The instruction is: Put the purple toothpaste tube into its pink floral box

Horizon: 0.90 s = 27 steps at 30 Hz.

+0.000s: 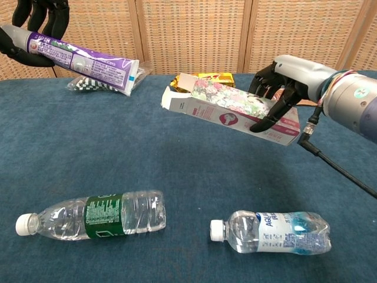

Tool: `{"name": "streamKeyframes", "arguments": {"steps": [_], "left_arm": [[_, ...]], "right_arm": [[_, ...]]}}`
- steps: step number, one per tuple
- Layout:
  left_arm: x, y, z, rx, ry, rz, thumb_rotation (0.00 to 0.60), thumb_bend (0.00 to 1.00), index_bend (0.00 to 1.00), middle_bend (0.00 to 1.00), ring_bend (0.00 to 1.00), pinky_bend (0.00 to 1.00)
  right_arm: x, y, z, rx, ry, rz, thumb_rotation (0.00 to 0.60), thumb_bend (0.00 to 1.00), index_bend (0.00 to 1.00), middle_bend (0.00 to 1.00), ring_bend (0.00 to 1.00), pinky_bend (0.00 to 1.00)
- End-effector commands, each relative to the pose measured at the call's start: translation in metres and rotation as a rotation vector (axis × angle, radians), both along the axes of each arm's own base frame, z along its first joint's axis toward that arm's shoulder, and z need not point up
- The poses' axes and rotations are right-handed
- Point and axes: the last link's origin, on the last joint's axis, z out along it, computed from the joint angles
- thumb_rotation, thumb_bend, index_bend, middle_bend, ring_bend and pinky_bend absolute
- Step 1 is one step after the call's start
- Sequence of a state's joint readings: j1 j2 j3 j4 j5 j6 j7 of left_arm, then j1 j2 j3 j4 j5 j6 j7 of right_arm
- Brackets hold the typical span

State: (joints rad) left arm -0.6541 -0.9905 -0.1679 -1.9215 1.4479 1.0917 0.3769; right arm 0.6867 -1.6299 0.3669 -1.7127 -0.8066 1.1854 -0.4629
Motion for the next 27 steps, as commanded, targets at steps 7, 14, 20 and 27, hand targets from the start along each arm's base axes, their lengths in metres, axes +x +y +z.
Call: {"name": "streamKeyframes", "arguments": {"steps": [7,14,20,27], "left_arm": [[0.001,0.008,0.003,0.035,-0.01,0.022,0.6,0.26,0.81,0.68,0.58,0.59],[-0.004,0.017,-0.004,0.048,-0.006,0.06,0.6,0.26,0.81,0.68,0.58,0.59],[-0.001,0.021,-0.016,0.023,-0.029,0.069,0.6,0.26,0.81,0.68,0.58,0.59],[0.006,0.02,-0.022,0.009,-0.051,0.05,0.6,0.26,0.81,0.68,0.58,0.59]], "right_arm": [[0.001,0.003,0.007,-0.001,-0.014,0.004,0.6,0.09,0.57,0.47,0.36,0.42],[0.003,0.006,0.009,0.007,-0.017,0.01,0.6,0.09,0.57,0.47,0.36,0.42],[0.008,0.011,0.009,0.021,-0.029,0.025,0.6,0.09,0.57,0.46,0.36,0.42],[0.014,0.014,0.007,0.033,-0.035,0.04,0.6,0.09,0.57,0.46,0.36,0.42]]}}
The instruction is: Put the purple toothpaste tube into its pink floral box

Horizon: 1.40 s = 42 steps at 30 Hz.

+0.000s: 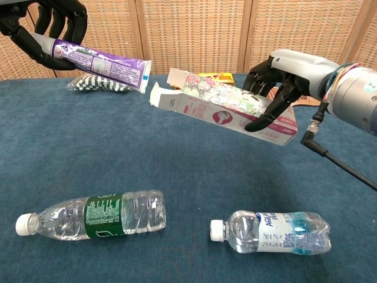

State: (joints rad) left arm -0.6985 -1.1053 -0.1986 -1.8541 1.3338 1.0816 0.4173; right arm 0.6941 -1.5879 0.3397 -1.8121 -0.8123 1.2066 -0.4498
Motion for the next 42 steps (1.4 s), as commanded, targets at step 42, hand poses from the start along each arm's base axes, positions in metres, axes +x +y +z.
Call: {"name": "streamKeyframes", "arguments": {"steps": [42], "left_arm": [[0.023,-0.005,-0.034,-0.044,-0.069,-0.012,0.6,0.26,0.81,0.68,0.58,0.59]], "right_arm": [[0.015,0.01,0.004,0.018,-0.037,0.034,0.6,0.09,0.57,0.46,0.36,0.43]]}}
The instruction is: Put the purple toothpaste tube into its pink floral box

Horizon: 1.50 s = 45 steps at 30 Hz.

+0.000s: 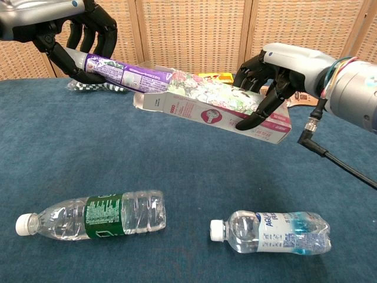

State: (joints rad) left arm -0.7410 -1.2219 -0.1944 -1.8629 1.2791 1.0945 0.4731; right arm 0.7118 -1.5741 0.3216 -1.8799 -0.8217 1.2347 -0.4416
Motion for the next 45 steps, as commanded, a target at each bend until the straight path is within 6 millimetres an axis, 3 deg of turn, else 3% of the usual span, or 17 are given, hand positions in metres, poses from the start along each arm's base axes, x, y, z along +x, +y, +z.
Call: {"name": "streamKeyframes", "arguments": {"steps": [1,22,31,37,40,45], "left_arm": [[0.003,0.0,-0.001,0.01,-0.012,-0.01,0.6,0.26,0.81,0.68,0.58,0.59],[0.041,-0.001,-0.005,0.065,-0.018,-0.117,0.6,0.26,0.81,0.65,0.56,0.58],[0.064,-0.001,0.006,0.109,-0.001,-0.156,0.6,0.26,0.81,0.6,0.52,0.54],[0.069,0.001,0.01,0.113,0.0,-0.148,0.6,0.26,0.81,0.56,0.47,0.51],[0.069,0.002,0.01,0.113,0.005,-0.141,0.6,0.26,0.75,0.48,0.4,0.45],[0.068,0.006,0.012,0.124,0.024,-0.125,0.6,0.26,0.49,0.22,0.2,0.28]], "right_arm": [[0.0,0.0,0.0,0.0,-0.005,-0.001,0.6,0.09,0.57,0.46,0.36,0.43],[-0.005,0.003,0.021,0.067,-0.251,-0.103,0.6,0.09,0.57,0.46,0.36,0.43],[-0.009,0.009,0.037,0.147,-0.527,-0.174,0.6,0.09,0.57,0.46,0.36,0.44],[-0.016,0.012,0.046,0.213,-0.713,-0.217,0.6,0.09,0.57,0.46,0.36,0.44],[-0.022,0.012,0.051,0.231,-0.783,-0.238,0.6,0.09,0.57,0.46,0.36,0.44],[-0.032,0.01,0.06,0.251,-0.891,-0.264,0.6,0.09,0.57,0.46,0.36,0.45]]}}
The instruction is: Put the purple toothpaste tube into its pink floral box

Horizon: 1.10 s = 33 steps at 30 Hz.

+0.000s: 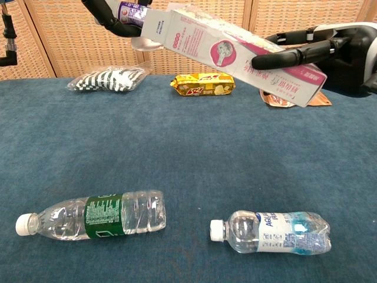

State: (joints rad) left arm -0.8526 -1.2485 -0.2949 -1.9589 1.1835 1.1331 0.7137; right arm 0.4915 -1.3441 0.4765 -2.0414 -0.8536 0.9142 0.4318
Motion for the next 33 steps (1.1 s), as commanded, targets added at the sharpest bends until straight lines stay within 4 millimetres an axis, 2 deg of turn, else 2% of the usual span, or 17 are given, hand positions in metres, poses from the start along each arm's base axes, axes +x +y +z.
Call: {"name": "streamKeyframes", "arguments": {"steps": [1,8,12,14,20,25,33], "left_arm": [[0.001,0.002,0.002,0.009,0.008,0.003,0.6,0.26,0.46,0.2,0.18,0.26],[0.006,0.004,0.008,0.017,0.002,0.013,0.6,0.26,0.43,0.17,0.16,0.24],[0.01,0.005,0.009,0.021,-0.005,0.009,0.6,0.26,0.42,0.17,0.16,0.24],[0.013,0.005,0.011,0.022,-0.015,0.006,0.6,0.26,0.39,0.16,0.14,0.23],[0.022,0.003,0.025,0.054,-0.056,-0.015,0.6,0.26,0.17,0.01,0.01,0.09],[0.029,0.003,0.041,0.081,-0.093,-0.032,0.6,0.26,0.02,0.0,0.0,0.03],[0.038,-0.003,0.056,0.106,-0.152,-0.066,0.6,0.26,0.0,0.0,0.0,0.0]], "right_arm": [[-0.01,-0.002,0.011,0.011,-0.081,-0.019,0.6,0.09,0.57,0.46,0.36,0.45],[-0.013,0.002,0.018,0.095,-0.322,-0.054,0.6,0.09,0.58,0.47,0.37,0.48],[-0.016,0.004,0.015,0.139,-0.402,-0.064,0.6,0.09,0.58,0.47,0.37,0.48],[-0.018,0.004,0.013,0.149,-0.42,-0.061,0.6,0.09,0.58,0.47,0.37,0.48],[-0.026,0.004,0.008,0.162,-0.468,-0.071,0.6,0.09,0.58,0.47,0.37,0.48],[-0.029,0.007,0.005,0.176,-0.482,-0.06,0.6,0.09,0.58,0.47,0.37,0.48],[-0.033,0.011,-0.004,0.205,-0.543,-0.06,0.6,0.09,0.58,0.47,0.37,0.48]]}}
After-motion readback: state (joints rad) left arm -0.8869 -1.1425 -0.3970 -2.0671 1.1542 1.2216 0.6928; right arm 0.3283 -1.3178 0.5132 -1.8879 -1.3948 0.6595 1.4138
